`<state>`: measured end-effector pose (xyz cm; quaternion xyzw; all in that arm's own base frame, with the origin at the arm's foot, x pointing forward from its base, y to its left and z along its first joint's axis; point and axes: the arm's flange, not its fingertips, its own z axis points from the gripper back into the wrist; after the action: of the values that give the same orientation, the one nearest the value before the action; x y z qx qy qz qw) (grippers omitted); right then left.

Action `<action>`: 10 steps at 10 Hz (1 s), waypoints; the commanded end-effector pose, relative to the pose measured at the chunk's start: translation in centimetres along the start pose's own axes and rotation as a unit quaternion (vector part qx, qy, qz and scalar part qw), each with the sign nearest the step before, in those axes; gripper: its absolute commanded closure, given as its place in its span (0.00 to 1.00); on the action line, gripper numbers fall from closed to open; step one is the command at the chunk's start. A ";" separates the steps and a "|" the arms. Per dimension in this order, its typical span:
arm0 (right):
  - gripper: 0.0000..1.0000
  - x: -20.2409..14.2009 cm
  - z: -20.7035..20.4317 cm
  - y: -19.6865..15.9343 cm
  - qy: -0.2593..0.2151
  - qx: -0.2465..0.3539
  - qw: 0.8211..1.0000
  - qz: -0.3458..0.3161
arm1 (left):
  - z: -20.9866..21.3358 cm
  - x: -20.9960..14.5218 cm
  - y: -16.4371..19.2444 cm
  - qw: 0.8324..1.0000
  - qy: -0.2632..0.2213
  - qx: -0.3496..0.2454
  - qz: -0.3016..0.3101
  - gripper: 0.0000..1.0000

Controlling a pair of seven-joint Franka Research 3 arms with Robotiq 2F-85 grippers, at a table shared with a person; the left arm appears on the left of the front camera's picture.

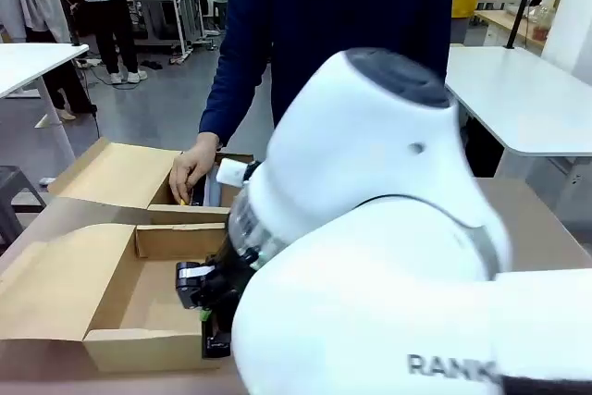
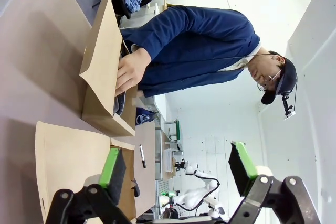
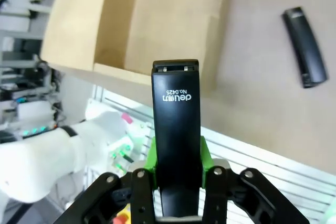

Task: Place items inside the box.
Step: Pick up a Pencil pouch or Stapler and place it inside the Mailer Box closest to the robot.

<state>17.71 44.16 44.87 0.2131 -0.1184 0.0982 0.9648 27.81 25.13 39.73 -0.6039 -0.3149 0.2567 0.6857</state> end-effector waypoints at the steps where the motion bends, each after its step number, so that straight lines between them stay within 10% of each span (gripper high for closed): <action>1: 0.68 0.0 1.4 -0.9 -0.001 0.001 1.000 -0.004 | -0.1 -0.3 -0.2 1.000 0.000 -0.007 -0.005 0.00; 10: 0.68 11.3 -8.1 7.3 0.049 -0.042 0.997 -0.041 | -0.1 -0.3 -0.2 1.000 0.000 -0.007 -0.005 0.00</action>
<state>28.33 50.36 43.80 0.1942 -0.0724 0.0784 0.9751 27.85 25.21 39.79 -0.6036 -0.3152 0.2564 0.6860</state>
